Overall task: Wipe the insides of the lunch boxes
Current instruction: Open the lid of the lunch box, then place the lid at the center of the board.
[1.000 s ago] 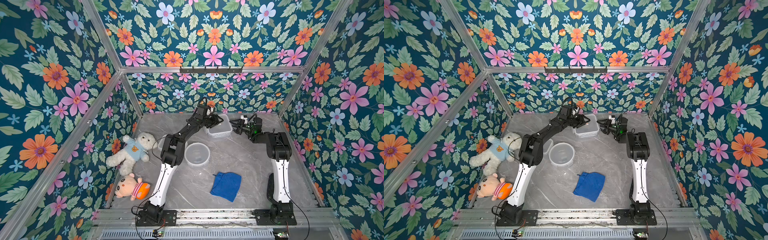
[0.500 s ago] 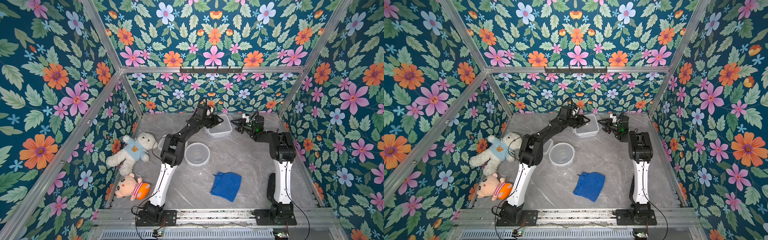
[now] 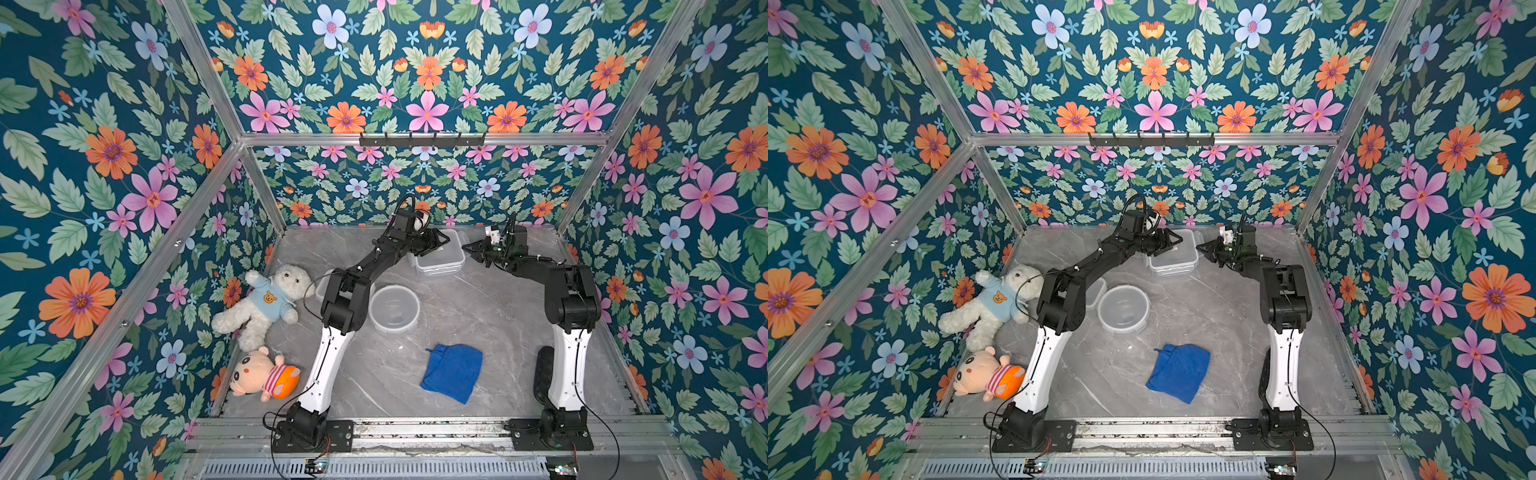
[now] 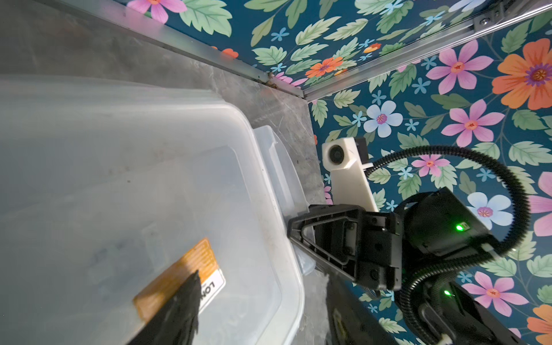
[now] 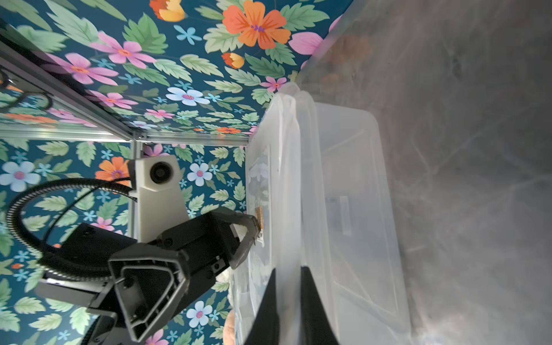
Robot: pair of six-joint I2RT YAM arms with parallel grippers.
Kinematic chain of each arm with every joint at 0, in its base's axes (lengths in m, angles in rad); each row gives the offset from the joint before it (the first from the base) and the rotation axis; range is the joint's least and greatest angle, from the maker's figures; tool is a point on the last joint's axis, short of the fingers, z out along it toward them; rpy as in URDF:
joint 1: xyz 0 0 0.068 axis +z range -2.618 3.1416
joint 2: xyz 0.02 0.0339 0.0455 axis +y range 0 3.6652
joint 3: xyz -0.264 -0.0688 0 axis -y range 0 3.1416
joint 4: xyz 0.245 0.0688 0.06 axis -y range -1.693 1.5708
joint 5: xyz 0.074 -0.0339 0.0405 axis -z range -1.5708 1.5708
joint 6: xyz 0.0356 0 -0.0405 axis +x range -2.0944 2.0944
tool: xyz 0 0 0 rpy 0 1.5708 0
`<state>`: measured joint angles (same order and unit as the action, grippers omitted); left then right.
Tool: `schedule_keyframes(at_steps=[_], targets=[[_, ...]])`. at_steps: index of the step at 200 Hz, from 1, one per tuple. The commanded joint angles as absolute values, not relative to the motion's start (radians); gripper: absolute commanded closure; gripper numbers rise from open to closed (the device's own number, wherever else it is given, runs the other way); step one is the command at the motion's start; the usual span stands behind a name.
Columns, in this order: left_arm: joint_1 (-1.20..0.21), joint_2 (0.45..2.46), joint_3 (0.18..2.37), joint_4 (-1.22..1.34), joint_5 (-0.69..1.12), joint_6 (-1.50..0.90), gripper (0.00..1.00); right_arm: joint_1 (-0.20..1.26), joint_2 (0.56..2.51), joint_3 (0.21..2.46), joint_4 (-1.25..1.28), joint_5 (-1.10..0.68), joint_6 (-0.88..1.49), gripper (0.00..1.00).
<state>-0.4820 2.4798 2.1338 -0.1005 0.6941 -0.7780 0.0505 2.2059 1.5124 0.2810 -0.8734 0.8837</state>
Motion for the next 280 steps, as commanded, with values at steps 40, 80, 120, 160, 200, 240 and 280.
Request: schedule_keyframes(at_steps=[40, 80, 120, 160, 200, 240, 280], targets=[[-0.434, 2.274, 1.988, -0.230, 0.620, -0.759, 0.23, 0.163, 1.997, 1.623, -0.097, -0.800, 0.585, 1.00], [-0.411, 2.087, 1.813, -0.195, 0.582, -0.741, 0.24, 0.226, 1.903, 1.684, -0.264, -0.733, 0.519, 1.00], [-0.399, 1.969, 1.678, -0.158, 0.568, -0.742, 0.24, 0.263, 1.723, 1.687, -0.406, -0.699, 0.490, 1.00], [-0.396, 1.937, 1.613, -0.097, 0.593, -0.775, 0.24, 0.283, 1.452, 1.681, -0.769, -0.474, 0.387, 1.00], [-0.397, 1.951, 1.602, -0.065, 0.629, -0.798, 0.24, 0.298, 1.238, 1.593, -1.136, -0.029, 0.348, 1.00], [-0.396, 1.960, 1.612, -0.081, 0.635, -0.786, 0.24, 0.299, 1.081, 1.415, -1.305, 0.300, 0.349, 1.00], [-0.399, 1.985, 1.607, -0.077, 0.643, -0.793, 0.24, 0.298, 1.093, 1.264, -1.366, 0.558, 0.389, 1.00]])
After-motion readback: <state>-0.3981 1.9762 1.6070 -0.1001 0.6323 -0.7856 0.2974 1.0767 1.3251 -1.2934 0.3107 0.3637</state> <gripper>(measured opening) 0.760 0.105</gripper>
